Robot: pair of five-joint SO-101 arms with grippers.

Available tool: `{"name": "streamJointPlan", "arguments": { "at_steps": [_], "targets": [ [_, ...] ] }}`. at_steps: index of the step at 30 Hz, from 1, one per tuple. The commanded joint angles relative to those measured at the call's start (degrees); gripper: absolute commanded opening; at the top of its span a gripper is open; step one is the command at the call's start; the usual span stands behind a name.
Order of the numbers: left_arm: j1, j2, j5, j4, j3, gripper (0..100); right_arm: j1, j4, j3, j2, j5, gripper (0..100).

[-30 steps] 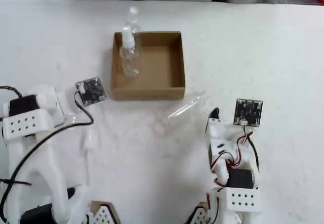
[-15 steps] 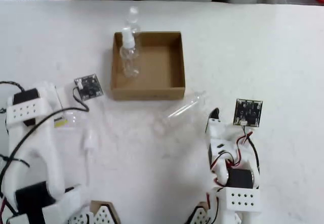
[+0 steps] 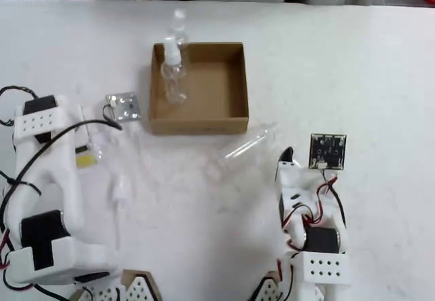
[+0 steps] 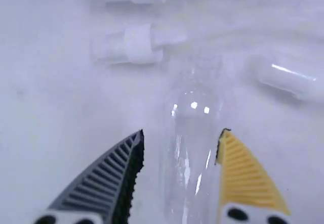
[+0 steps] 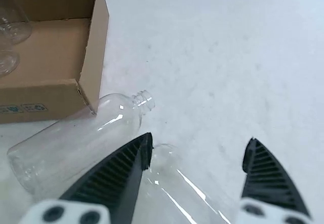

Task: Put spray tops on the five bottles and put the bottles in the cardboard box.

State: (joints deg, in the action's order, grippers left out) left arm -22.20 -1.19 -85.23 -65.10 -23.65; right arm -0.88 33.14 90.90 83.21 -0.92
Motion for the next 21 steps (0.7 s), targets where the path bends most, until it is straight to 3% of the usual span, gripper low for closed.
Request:
{"name": "streamJointPlan", "arguments": {
  "at_steps": [1, 13, 21],
  "targets": [
    [1.7, -0.4, 1.1, 1.6, 1.5, 25, -1.4, -0.3, -0.4, 0.7, -0.7, 26.5],
    [1.9, -0.4, 9.1, 15.9, -6.2, 28, -1.5, -0.3, -0.4, 0.7, -0.7, 26.5],
    [1.9, 0.3, 8.1, 18.9, -9.7, 28, -1.5, -0.3, -0.4, 0.7, -0.7, 26.5]
  ]
}}
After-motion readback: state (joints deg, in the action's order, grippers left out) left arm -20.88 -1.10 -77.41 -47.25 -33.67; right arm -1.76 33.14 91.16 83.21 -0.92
